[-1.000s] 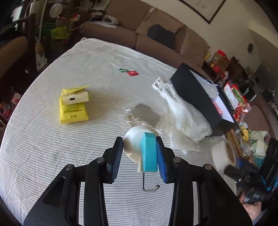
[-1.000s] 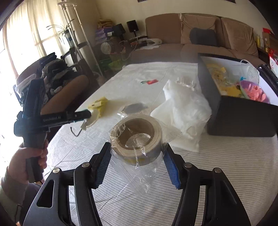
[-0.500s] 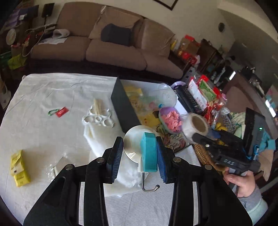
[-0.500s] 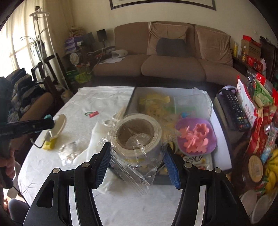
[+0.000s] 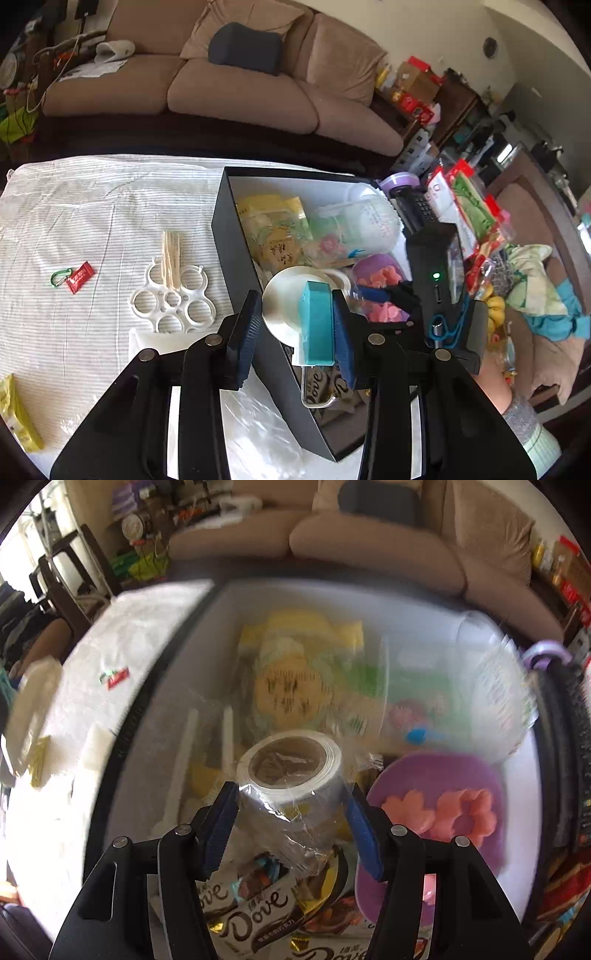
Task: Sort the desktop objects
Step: 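Carry the hook with the left tool while the right tool carries the tape to the box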
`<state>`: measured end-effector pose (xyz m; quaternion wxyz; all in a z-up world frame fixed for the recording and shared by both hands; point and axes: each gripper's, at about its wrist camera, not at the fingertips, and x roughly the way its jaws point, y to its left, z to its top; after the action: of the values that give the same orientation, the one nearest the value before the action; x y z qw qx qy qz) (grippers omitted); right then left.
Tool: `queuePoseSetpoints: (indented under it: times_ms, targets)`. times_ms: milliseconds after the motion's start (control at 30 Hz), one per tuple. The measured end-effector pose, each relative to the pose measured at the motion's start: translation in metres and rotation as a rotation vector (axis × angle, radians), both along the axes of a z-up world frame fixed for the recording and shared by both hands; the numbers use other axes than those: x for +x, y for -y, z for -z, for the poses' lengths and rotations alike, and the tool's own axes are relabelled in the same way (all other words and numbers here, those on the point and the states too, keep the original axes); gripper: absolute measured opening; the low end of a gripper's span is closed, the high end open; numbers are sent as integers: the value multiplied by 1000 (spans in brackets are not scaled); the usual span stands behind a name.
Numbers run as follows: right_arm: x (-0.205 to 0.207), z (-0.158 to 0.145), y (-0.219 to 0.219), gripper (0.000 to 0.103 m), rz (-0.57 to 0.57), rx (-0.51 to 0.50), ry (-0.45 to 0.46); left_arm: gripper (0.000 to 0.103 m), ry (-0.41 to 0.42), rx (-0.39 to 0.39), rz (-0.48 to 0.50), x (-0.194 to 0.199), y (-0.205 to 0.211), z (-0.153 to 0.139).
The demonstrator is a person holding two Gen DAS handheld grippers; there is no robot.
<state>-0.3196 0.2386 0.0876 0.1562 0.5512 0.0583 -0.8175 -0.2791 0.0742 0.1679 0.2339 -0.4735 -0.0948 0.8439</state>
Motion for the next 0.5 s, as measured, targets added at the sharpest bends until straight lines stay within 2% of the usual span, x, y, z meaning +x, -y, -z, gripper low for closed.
queuePoseSetpoints:
  times_ms: [67,133,167,267,300,367,500]
  targets:
    - [2,3,-1,61,-22,-1,52,35,-1,-24,15,-4,-7,3]
    - [6,-1,-6,62,-18,19,57,35,0,-48,30,-8,-17,5]
    - [10,-7,-9,62,-15,14,44,35,1,-60,40,-10,-23,6]
    - [24,-27,-29,63,0,-89,1,35,6,-106,69,-19,-46,9]
    - [29,-33,-36,67,8,-125,-12,35,13,-122,78,-25,-55,11]
    - [36,-39,-45,70,18,-139,-25,35,35,-148,90,-37,-72,17]
    - [53,-57,-67,70,50,-186,-64,35,66,-243,127,-57,-106,32]
